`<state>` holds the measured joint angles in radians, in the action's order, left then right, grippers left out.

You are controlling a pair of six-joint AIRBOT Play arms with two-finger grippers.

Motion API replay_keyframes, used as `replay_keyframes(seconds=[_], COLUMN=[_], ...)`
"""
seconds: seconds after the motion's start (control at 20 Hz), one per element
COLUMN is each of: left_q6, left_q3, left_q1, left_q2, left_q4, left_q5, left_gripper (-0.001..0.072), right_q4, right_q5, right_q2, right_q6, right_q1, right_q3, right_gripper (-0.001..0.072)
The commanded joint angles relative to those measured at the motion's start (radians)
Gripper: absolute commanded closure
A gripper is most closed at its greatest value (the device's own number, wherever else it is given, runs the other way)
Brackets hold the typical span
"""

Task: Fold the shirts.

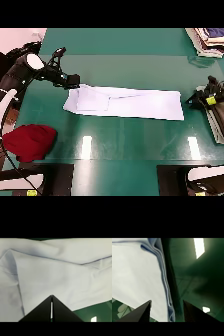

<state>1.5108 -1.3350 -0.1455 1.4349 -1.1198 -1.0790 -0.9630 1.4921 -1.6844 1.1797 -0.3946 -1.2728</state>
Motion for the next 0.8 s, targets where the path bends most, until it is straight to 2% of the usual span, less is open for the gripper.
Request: replay_keyframes(seconds=[0.0, 0.15, 0.3, 0.35, 0.45, 0.55, 0.75], left_q6=[0.0, 0.0, 0.0, 0.0, 0.0, 0.0, 0.0], left_q3=[0.002, 0.008, 0.008, 0.008, 0.008, -0.005, -0.097], left_q1=[-0.034, -0.085, -0.141, -0.159, -0.191, -0.222, -0.272], left_q2=[0.001, 0.011, 0.034, 0.041, 0.054, 0.074, 0.158], left_q4=[0.022, 0.021, 0.022, 0.024, 0.03, 0.039, 0.067], left_q5=[0.021, 0.039, 0.054, 0.068, 0.097, 0.118, 0.137], left_gripper=[0.0682, 0.0682, 0.0682, 0.0682, 0.0682, 0.0683, 0.0683], right_q4=[0.101, 0.107, 0.108, 0.108, 0.106, 0.107, 0.108], right_q5=[-0.068, -0.128, -0.069, -0.044, -0.027, -0.025, -0.006], right_q2=[-0.002, -0.006, -0.056, -0.074, -0.092, -0.08, 0.026], right_q6=[-0.089, -0.09, -0.089, -0.089, -0.09, -0.09, -0.057], right_q1=[-0.027, 0.017, 0.074, 0.099, 0.133, 0.154, 0.173], right_q3=[0.115, 0.132, 0.076, 0.056, 0.023, -0.006, -0.074], right_gripper=[0.0266, 0.0266, 0.0283, 0.0333, 0.0481, 0.0699, 0.0699])
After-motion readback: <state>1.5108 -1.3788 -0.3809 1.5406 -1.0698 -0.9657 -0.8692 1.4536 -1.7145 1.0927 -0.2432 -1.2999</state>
